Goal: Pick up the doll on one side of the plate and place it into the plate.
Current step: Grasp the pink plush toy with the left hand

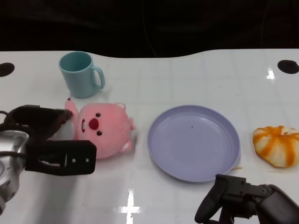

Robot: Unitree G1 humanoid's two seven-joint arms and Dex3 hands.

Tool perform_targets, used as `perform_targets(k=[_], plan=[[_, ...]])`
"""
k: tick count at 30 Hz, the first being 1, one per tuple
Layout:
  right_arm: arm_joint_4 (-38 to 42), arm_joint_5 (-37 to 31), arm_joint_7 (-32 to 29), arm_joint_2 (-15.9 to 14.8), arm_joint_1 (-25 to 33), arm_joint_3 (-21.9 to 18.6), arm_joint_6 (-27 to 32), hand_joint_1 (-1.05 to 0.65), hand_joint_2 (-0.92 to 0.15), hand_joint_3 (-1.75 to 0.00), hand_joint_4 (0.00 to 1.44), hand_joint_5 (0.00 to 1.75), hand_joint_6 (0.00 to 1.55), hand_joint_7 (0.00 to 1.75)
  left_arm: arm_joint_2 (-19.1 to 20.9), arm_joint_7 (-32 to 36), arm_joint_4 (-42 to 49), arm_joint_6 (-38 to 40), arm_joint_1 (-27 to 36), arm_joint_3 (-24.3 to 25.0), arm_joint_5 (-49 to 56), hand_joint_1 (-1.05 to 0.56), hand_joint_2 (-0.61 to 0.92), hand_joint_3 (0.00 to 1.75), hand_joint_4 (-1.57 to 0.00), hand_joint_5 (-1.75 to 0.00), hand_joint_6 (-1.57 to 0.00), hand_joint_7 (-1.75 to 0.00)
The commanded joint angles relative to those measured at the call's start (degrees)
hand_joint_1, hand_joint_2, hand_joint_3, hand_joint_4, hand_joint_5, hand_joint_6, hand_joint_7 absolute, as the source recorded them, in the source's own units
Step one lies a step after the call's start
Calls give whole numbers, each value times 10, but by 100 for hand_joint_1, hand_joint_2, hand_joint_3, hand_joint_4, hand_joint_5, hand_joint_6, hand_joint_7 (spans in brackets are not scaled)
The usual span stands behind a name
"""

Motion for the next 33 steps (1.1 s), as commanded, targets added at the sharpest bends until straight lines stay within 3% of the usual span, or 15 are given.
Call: perform_targets(k=[1,12,16,17,18,19,20,21,23,25,26,28,31,32,33], plan=[[-14,1,-2,-4,6,-2,5,-25,-92,-32,70,157,61,129,-13,13,51,-5,-24,-21,6,-71,91,0,-21,-16,-32,0],[-32,1,-2,-5,15,-1,19,-25,-92,-32,70,157,61,129,-78,-4,228,-11,-97,-50,-32,-62,91,1,-28,-11,-38,-2],[-37,0,-3,-4,16,-1,24,-24,-92,-32,70,157,61,129,-95,-15,273,-6,-110,-52,-52,-54,92,3,-39,-9,-47,-3],[-38,0,-2,-5,16,-1,24,-24,-92,-32,70,157,61,129,-99,-16,284,-6,-111,-49,-60,-51,92,3,-49,-13,-52,-4],[-40,-1,-2,-6,17,-2,25,-24,-92,-32,70,157,61,129,-103,-14,294,-6,-110,-48,-65,-45,92,3,-59,-38,-61,-3],[-42,0,-2,-6,17,-2,27,-25,-92,-32,70,157,61,129,-106,-6,304,-8,-109,-48,-69,-38,92,3,-67,-78,-76,-4],[-43,1,-2,-6,18,-2,29,-25,-92,-32,70,157,61,129,-109,0,313,-10,-109,-49,-72,-36,92,2,-71,-92,-85,-5],[-44,2,-1,-6,18,-3,30,-25,-92,-32,69,157,61,129,-109,10,318,-14,-107,-50,-74,-34,92,2,-72,-97,-91,-4],[-45,3,-1,-6,19,-5,30,-24,-92,-32,69,156,60,129,-106,36,325,-29,-99,-53,-75,-33,92,1,-77,-70,-111,-5],[-45,4,-1,-6,19,-6,31,-24,-92,-32,69,156,60,129,-104,60,327,-38,-90,-56,-74,-32,92,2,-76,-90,-122,-8],[-46,4,-1,-6,19,-6,32,-24,-92,-32,68,156,60,129,-104,72,325,-39,-86,-56,-75,-32,92,12,-76,-110,-116,-5],[-47,3,-1,-7,19,-7,34,-24,-92,-32,68,156,60,129,-104,85,324,-39,-81,-58,-76,-32,92,21,-73,-121,-106,-1],[-43,4,0,-7,17,-8,31,-24,-92,-32,69,157,60,129,-103,166,316,-64,-53,-47,-84,-30,92,28,-71,-132,-108,-2],[-43,4,0,-7,16,-8,33,-25,-92,-32,69,157,60,129,-104,191,313,-73,-44,-38,-93,-29,92,28,-68,-153,-110,-26],[-43,4,0,-7,16,-9,34,-25,-92,-32,69,157,60,129,-105,210,310,-80,-37,-30,-101,-29,92,29,-68,-162,-93,-71]])
